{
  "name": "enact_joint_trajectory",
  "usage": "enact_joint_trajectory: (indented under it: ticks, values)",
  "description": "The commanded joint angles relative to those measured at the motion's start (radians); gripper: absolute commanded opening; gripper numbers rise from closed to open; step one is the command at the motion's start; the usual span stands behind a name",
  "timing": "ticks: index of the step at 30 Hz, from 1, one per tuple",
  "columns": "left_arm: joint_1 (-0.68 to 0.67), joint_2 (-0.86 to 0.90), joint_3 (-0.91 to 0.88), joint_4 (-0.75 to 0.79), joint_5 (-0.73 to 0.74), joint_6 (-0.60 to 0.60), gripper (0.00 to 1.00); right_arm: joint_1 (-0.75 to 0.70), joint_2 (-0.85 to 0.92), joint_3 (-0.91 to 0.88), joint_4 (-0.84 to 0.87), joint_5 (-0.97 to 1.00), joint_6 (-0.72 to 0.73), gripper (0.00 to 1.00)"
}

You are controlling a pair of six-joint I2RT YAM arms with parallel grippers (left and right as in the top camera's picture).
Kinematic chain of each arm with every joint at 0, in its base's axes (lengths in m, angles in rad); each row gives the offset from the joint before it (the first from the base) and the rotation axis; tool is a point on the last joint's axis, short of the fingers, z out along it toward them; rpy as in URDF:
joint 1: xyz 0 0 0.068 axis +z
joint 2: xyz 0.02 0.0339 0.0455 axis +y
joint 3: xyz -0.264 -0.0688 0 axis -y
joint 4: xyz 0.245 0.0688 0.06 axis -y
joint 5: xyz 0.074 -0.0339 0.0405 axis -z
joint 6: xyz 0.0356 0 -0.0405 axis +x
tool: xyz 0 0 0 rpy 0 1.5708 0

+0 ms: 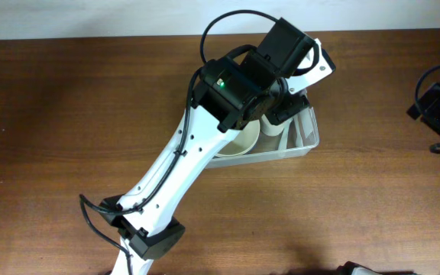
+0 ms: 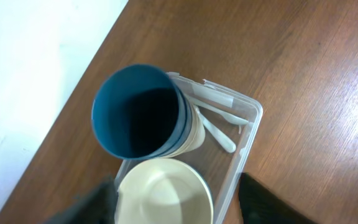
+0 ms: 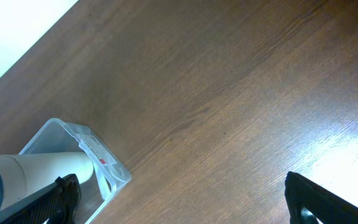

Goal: Pack container

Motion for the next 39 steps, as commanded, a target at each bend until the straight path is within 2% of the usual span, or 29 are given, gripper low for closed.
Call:
enact_joint_trajectory:
  ticks: [1,2,5,6,8,10,14,15,16,18,24,29,39]
  values:
    - [0.001,-0.004,0.009,0.004,-0.024,-0.013,0.46,-0.006,0.001,0.011,0.003,0.002,-0.002,0.99]
    - [0.001,-0.004,0.009,0.004,-0.117,-0.065,0.38,-0.006,0.001,0.011,0.003,0.002,-0.002,0.99]
    - [0.004,-0.009,0.011,-0.004,-0.315,-0.163,0.39,-0.006,0.001,0.011,0.003,0.002,-0.002,0.99]
    - [0.009,-0.014,0.012,-0.012,-0.369,-0.193,0.46,-0.006,0.001,0.011,0.003,0.002,-0.002,0.99]
    - [0.03,-0.033,0.012,-0.034,-0.419,-0.232,0.53,-0.006,0.001,0.011,0.003,0.002,-0.002,0.99]
    - [0.067,-0.059,0.012,-0.056,-0.42,-0.264,0.68,-0.006,0.001,0.011,0.003,0.002,-0.002,0.99]
    - [0.197,-0.127,0.012,-0.112,-0.42,-0.363,0.86,-0.006,0.001,0.011,0.003,0.002,-0.002,0.99]
    - [0.239,-0.144,0.012,-0.126,-0.419,-0.386,0.87,-0.006,0.001,0.011,0.003,0.002,-0.002,0.99]
    - [0.278,-0.158,0.012,-0.138,-0.416,-0.403,0.95,-0.006,0.001,0.011,0.003,0.002,-0.002,0.99]
    - [0.372,-0.185,0.012,-0.159,-0.386,-0.425,1.0,-0.006,0.001,0.011,0.003,0.002,-0.002,0.99]
    - [0.645,-0.203,0.002,-0.229,-0.098,-0.432,1.0,-0.006,0.001,0.011,0.003,0.002,-0.002,0.99]
    - [0.749,-0.202,-0.057,-0.284,-0.093,-0.452,1.0,-0.006,0.001,0.011,0.003,0.002,-0.002,0.99]
    - [0.773,-0.202,-0.14,-0.283,-0.094,-0.453,1.0,-0.006,0.001,0.011,0.003,0.002,-0.002,0.99]
